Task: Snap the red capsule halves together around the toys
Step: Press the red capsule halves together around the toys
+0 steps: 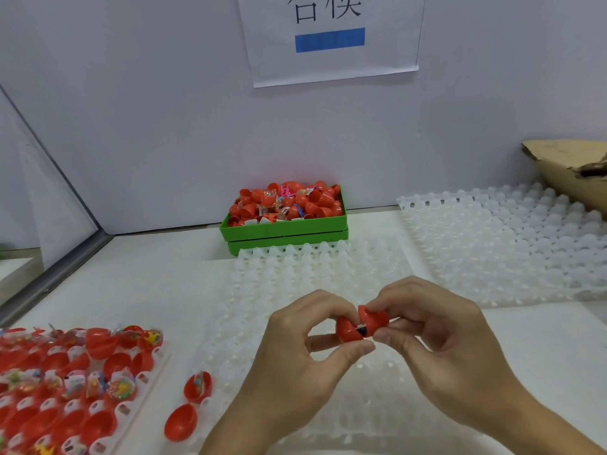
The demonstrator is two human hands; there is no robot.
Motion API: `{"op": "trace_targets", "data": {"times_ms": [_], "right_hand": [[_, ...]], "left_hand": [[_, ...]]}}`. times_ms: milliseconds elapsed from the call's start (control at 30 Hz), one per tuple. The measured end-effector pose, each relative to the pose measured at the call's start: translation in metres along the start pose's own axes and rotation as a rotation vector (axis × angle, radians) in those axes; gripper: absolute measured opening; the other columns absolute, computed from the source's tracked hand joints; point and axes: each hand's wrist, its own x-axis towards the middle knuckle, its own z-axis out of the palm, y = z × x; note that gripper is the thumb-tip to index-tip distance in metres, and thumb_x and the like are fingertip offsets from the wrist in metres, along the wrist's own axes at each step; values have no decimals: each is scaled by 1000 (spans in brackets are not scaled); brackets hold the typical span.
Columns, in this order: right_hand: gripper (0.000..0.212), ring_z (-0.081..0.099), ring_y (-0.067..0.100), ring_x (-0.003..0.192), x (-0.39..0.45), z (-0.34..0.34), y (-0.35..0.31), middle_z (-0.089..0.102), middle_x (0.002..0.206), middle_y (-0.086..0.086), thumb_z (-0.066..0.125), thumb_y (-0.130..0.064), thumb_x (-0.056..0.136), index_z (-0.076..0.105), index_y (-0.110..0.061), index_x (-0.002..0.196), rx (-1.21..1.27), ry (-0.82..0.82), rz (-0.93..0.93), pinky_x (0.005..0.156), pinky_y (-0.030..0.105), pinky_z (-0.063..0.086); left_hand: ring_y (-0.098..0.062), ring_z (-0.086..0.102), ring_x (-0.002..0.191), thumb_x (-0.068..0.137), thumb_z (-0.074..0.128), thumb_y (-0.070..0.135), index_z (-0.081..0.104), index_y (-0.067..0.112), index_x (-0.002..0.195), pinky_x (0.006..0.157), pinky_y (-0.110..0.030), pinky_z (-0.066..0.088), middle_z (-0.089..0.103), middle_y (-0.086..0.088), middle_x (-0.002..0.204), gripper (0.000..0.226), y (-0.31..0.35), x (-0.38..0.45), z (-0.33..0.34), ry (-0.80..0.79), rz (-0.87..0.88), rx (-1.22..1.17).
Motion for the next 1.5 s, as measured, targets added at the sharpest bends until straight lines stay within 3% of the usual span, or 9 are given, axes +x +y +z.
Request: {"op": "trace_targets", "data": {"times_ms": [100,200,400,567,800,1000,1167,1300,1500], "right_hand": [[29,72,24,84,0,0,0,67,90,-3,71,3,75,74,-20,93,-26,5,-15,69,31,60],[30,70,24,83,0,-1,1,67,90,-3,70,7,73,75,-17,91,-60,2,-27,68,28,58],[31,70,24,85,1,-2,-1,67,91,-5,71,6,73,75,-21,90,-61,13,-42,69,28,58],[31,72,24,85,2,-2,-3,70,91,-6,75,-3,74,72,-26,96,-45,58,4,70,31,59],[32,74,17,83,1,0,-5,76,90,-5,82,-9,73,77,-24,100,32,82,90,74,21,58],[41,74,18,82,1,1,-4,77,87,-4,78,12,71,79,-23,93,1,86,85,74,23,58],[37,74,20,84,1,2,-4,77,88,-2,78,2,72,78,-27,95,37,116,125,76,26,59],[42,73,16,80,1,2,-5,77,85,-2,78,10,72,80,-28,90,12,114,157,74,22,58],[43,72,11,77,1,3,-5,77,79,-4,76,15,71,79,-25,86,-17,123,195,71,16,55]], "left_hand": [[-19,66,94,77,77,30,68,32,96,75,-25,60,68,7,92,21,1,0,3,46,-17,-14],[-17,71,92,67,84,18,59,37,99,73,-26,61,72,4,92,44,0,1,6,118,-94,-123],[-19,71,95,58,90,16,79,26,88,73,-26,61,75,-1,93,34,2,2,8,182,-106,-251],[-13,72,95,62,83,13,80,28,95,76,-20,58,77,1,94,37,6,3,9,178,-118,-295],[-10,72,82,54,85,29,79,38,88,69,-19,58,77,5,85,36,8,4,12,237,-132,-256],[-12,72,82,52,87,21,80,30,86,69,-22,60,76,1,83,36,6,4,12,226,-124,-255],[-13,72,90,57,85,16,80,30,92,73,-21,60,77,3,91,38,4,3,11,197,-116,-251],[-8,71,87,61,83,15,77,33,92,71,-16,57,76,7,88,37,4,4,10,217,-119,-173],[-10,71,85,64,85,0,78,35,88,73,-23,58,76,8,84,44,2,4,11,226,-136,-64]]}}
